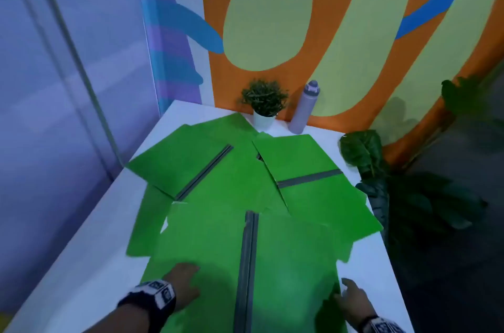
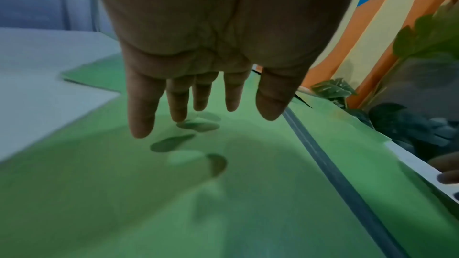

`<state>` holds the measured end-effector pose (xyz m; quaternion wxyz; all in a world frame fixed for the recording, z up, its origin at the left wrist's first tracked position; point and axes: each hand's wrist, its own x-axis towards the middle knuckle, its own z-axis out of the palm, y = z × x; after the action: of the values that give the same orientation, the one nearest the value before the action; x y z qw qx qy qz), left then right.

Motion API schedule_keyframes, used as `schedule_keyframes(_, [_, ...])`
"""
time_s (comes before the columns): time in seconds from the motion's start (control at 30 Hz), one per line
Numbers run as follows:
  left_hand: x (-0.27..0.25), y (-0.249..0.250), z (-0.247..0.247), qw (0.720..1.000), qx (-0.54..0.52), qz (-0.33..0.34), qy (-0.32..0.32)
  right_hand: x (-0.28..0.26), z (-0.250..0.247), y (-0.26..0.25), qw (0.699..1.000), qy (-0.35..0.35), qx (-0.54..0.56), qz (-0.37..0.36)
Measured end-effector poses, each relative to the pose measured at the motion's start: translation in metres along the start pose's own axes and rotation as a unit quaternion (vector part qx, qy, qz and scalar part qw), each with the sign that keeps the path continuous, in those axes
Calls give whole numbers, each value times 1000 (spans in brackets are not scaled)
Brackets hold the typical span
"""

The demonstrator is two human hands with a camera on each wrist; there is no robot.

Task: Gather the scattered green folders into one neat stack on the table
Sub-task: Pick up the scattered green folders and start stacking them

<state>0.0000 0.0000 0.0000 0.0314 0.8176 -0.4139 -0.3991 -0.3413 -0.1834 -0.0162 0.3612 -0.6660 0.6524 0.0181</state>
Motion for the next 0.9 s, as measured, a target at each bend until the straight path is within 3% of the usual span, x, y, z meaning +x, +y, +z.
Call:
schedule_keyframes(0.2, [-5, 12, 18, 998, 31, -3, -47, 0, 8, -10, 997, -26, 51, 55])
schedule_keyframes(0.37, [-6, 16, 15, 999, -33, -15, -38, -1, -1, -30, 986, 38, 162, -34])
schedule_keyframes(0.53, [-20, 39, -21, 988, -153, -2, 5, -8, -36, -68, 924, 68, 346, -148])
schedule_keyframes(0.73, [-41, 67, -61, 951, -286, 91, 71, -6, -68, -106, 836, 72, 491, -236])
schedule_keyframes(0.9, [-50, 85, -80, 932, -313, 139, 121, -4, -57, -132, 810, 15, 528, -253])
